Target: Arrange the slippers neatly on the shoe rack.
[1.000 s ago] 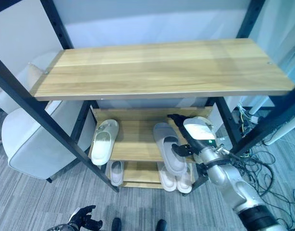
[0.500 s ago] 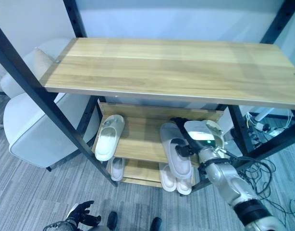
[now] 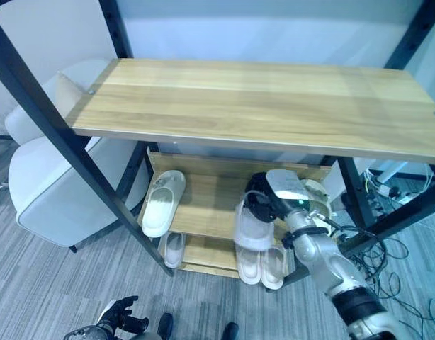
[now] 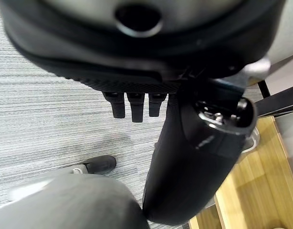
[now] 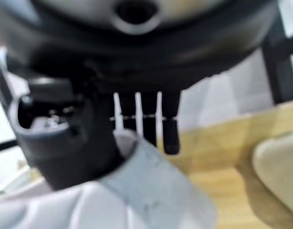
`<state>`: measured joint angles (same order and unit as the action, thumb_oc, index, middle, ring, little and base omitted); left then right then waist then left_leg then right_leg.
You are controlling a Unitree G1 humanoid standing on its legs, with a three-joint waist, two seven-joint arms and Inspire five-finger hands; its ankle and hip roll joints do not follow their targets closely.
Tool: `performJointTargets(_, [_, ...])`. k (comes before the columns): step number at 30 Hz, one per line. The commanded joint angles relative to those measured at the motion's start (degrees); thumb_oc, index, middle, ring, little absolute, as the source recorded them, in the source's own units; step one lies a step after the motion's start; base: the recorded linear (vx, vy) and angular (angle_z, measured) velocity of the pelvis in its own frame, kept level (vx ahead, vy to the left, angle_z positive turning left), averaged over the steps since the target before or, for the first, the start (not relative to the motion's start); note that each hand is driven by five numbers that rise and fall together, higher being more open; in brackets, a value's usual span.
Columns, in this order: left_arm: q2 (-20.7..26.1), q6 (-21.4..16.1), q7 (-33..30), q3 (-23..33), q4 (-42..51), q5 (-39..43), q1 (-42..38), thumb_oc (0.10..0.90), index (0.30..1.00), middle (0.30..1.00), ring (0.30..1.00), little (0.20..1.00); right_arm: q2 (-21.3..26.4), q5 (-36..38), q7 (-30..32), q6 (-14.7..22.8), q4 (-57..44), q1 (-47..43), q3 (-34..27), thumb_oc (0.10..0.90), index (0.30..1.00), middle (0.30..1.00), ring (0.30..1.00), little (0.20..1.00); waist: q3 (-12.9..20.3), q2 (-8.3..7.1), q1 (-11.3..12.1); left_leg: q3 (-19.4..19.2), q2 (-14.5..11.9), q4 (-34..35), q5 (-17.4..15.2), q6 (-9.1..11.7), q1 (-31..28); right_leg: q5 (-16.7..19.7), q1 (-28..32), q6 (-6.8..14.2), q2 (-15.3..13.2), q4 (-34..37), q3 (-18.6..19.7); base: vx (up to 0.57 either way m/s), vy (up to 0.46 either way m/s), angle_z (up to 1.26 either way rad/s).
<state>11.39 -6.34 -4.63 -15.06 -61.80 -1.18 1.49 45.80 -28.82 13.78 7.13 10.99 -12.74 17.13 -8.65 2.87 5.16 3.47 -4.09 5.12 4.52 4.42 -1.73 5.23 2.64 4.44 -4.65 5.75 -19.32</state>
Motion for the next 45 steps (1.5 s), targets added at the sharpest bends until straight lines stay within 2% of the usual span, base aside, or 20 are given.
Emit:
performJointTargets(1, [-1.94,0.34,-0.13,-4.24,-3.70,-1.31,0.89,0.800,0.900,0.900,0.900,0.900,0.47,2.39,2.01,4.36,-11.83,-1.10,-5.12,0.400,0.300,0.300,0.300,0.300,2.22,-1.34,-0.09,-2.71,2.86,-0.12,-3.86,-0.79,0.98,-9.01,4.69,1.99,0.15,-0.75,2.85,0.00,0.000,0.00])
performJointTargets(4, [-1.94,0.33,-0.11,-4.28,-3.56,-1.34,0.91,0.800,0.900,0.900,0.900,0.900,0.31,3.26,1.57,4.76,-13.69,-0.36,-5.58,0.400,0.300,0.300,0.300,0.300,2.27,-1.25,-0.19,-2.82,2.82,-0.12,-3.89,-0.79,0.88,-9.00,4.69,1.98,0.20,-0.75,3.07,-0.01,-0.011,-0.07])
performJointTargets(7, [-2.05,0.30,0.09,-4.12,-3.57,-1.54,0.97,0.800,0.900,0.900,0.900,0.900,-0.74,6.83,-0.06,6.75,-19.25,1.50,-6.61,0.400,0.300,0.300,0.300,0.300,2.34,-0.87,-0.79,-3.40,2.54,-0.12,-3.78,-0.68,0.60,-8.97,4.62,1.93,0.32,-0.75,3.67,-0.03,-0.016,-0.08])
performJointTargets(9, [-2.32,0.10,0.42,-3.97,-3.81,-1.77,0.76,0.800,0.900,0.900,0.900,0.900,-2.27,12.53,-2.82,8.93,-23.83,3.37,-6.95,0.400,0.300,0.300,0.300,0.300,2.34,-0.45,-1.40,-3.89,2.31,-0.12,-3.54,-0.52,0.47,-8.92,4.39,1.97,0.47,-0.75,4.51,-0.06,-0.027,-0.12])
performJointTargets(11, [-2.43,0.05,0.50,-3.92,-3.93,-1.76,0.59,0.800,0.900,0.900,0.900,0.900,-2.83,14.69,-3.97,9.39,-24.83,3.89,-7.03,0.400,0.300,0.300,0.300,0.300,2.38,-0.34,-1.44,-4.04,2.22,-0.12,-3.45,-0.46,0.52,-8.87,4.23,1.98,0.49,-0.75,4.73,-0.03,-0.014,-0.20])
performJointTargets(14, [-2.69,-0.07,0.93,-4.02,-4.00,-1.89,0.32,0.800,0.900,0.900,0.900,0.900,-5.60,22.91,-8.14,10.65,-26.99,5.84,-6.81,0.400,0.300,0.300,0.300,0.300,2.40,0.17,-1.79,-4.52,2.03,-0.12,-3.12,-0.26,0.62,-8.79,3.88,2.00,0.57,-0.75,5.27,-0.05,-0.019,-0.12])
performJointTargets(16, [-2.97,-0.43,1.42,-4.01,-4.42,-2.18,0.15,0.800,0.900,0.900,0.900,0.900,-7.85,28.36,-11.84,11.01,-28.69,7.62,-6.16,0.400,0.300,0.300,0.300,0.300,2.44,0.69,-2.12,-4.83,1.79,-0.12,-2.75,-0.03,0.64,-8.83,3.72,1.83,0.69,-0.75,5.61,-0.06,-0.029,-0.08])
performJointTargets(22, [-3.76,-0.72,2.30,-4.23,-4.72,-2.35,-0.10,0.800,0.900,0.900,0.900,0.900,-10.68,36.93,-18.58,10.73,-30.09,9.98,-3.38,0.400,0.300,0.300,0.300,0.300,2.01,1.69,-2.79,-5.21,1.30,-0.12,-1.90,0.64,0.91,-8.90,3.42,1.57,1.13,-0.75,5.82,-0.05,-0.025,-0.07])
performJointTargets(27, [-4.08,-0.93,2.52,-4.36,-4.12,-2.21,-0.54,0.800,0.900,0.900,0.900,0.900,-11.50,39.11,-21.81,9.74,-28.10,11.07,-0.42,0.400,0.300,0.300,0.300,0.300,1.33,2.28,-2.94,-5.25,0.67,-0.12,-1.19,1.16,1.31,-9.06,3.14,1.35,1.58,-0.75,5.68,-0.05,-0.030,-0.01])
performJointTargets(31, [-3.89,-1.14,2.76,-5.03,-2.81,-2.01,-0.66,0.800,0.900,0.900,0.900,0.900,-11.82,38.19,-23.43,8.98,-25.02,11.49,2.87,0.400,0.300,0.300,0.300,0.300,0.07,2.21,-2.42,-4.39,0.08,-0.12,-0.41,1.47,1.08,-9.58,4.17,0.54,2.27,-0.75,4.58,-0.04,-0.055,0.01])
performJointTargets(34, [-3.69,-1.28,2.44,-5.46,-2.29,-1.60,-1.25,0.800,0.900,0.900,0.900,0.900,-12.05,37.86,-23.81,8.90,-23.19,11.03,4.50,0.400,0.300,0.300,0.300,0.300,-1.74,1.89,-2.28,-3.67,-0.21,-1.49,-0.20,1.41,1.64,-9.67,4.40,0.10,2.39,-1.19,3.98,-0.10,-0.046,0.09])
performJointTargets(35, [-3.58,-1.43,2.15,-5.78,-1.83,-0.92,-2.03,0.800,0.900,0.900,0.900,0.900,-12.01,37.18,-23.39,8.89,-22.37,10.21,5.25,0.400,0.300,0.300,0.300,0.300,-3.50,1.73,-1.96,-3.23,-0.31,-3.66,-0.50,1.31,3.24,-9.84,3.33,-0.16,2.17,-2.48,3.70,-0.19,-0.042,0.09])
performJointTargets(37, [-3.12,-1.47,1.51,-6.16,-0.70,0.18,-3.81,0.800,0.900,0.900,0.900,0.900,-11.78,35.07,-22.27,8.94,-19.55,8.02,6.72,0.400,0.300,0.300,0.300,0.300,-6.48,1.50,-1.69,-2.00,-0.11,-9.11,-1.59,1.28,7.61,-10.43,0.08,-0.61,1.46,-6.22,3.05,-0.34,-0.058,0.15])
performJointTargets(38, [-2.53,-1.74,0.96,-6.72,0.61,1.43,-5.07,0.800,0.900,0.900,0.900,0.900,-11.84,32.84,-20.46,8.73,-16.52,5.88,7.80,0.400,0.300,0.300,0.300,0.300,-9.11,1.85,-0.93,-1.18,0.11,-12.91,-2.17,1.29,11.28,-10.97,-4.02,-1.14,0.74,-10.46,2.28,-0.30,-0.035,0.26])
performJointTargets(39, [-2.50,-1.72,0.97,-6.64,0.60,1.45,-5.16,0.800,0.900,0.900,0.900,0.900,-11.93,32.77,-20.37,8.85,-16.29,5.64,7.93,0.400,0.300,0.300,0.300,0.300,-8.83,1.83,-1.06,-1.03,0.13,-13.45,-2.37,1.27,12.02,-11.21,-4.68,-1.14,0.68,-10.98,2.18,-0.28,-0.018,0.34])
performJointTargets(41, [-1.16,-2.26,0.60,-7.30,3.42,3.55,-5.60,0.800,0.900,0.900,0.900,0.900,-11.34,27.52,-17.22,8.55,-12.47,1.42,9.11,0.400,0.300,0.300,0.300,0.300,-10.70,2.72,0.32,0.48,0.39,-17.39,-3.05,0.41,17.67,-12.23,-12.90,-1.48,-0.58,-18.88,1.41,-0.26,0.011,0.32])
performJointTargets(42, [-1.13,-2.23,0.61,-7.25,3.44,3.57,-5.65,0.800,0.900,0.900,0.900,0.900,-11.42,27.43,-17.11,8.63,-12.29,1.25,9.22,0.400,0.300,0.300,0.300,0.300,-10.34,2.64,0.29,0.52,0.44,-17.76,-3.16,0.39,18.36,-12.45,-13.62,-1.48,-0.70,-19.40,1.41,-0.22,0.017,0.14])
performJointTargets(45, [-0.25,-2.36,-0.15,-7.11,4.15,4.80,-5.71,0.800,0.900,0.900,0.900,0.900,-10.66,22.74,-13.81,7.96,-10.00,-2.57,9.79,0.400,0.300,0.300,0.300,0.300,-9.61,2.58,2.15,1.27,0.79,-24.44,-4.77,-0.82,26.32,-15.37,-22.01,-1.87,-2.44,-28.81,1.13,-0.15,0.036,0.05])
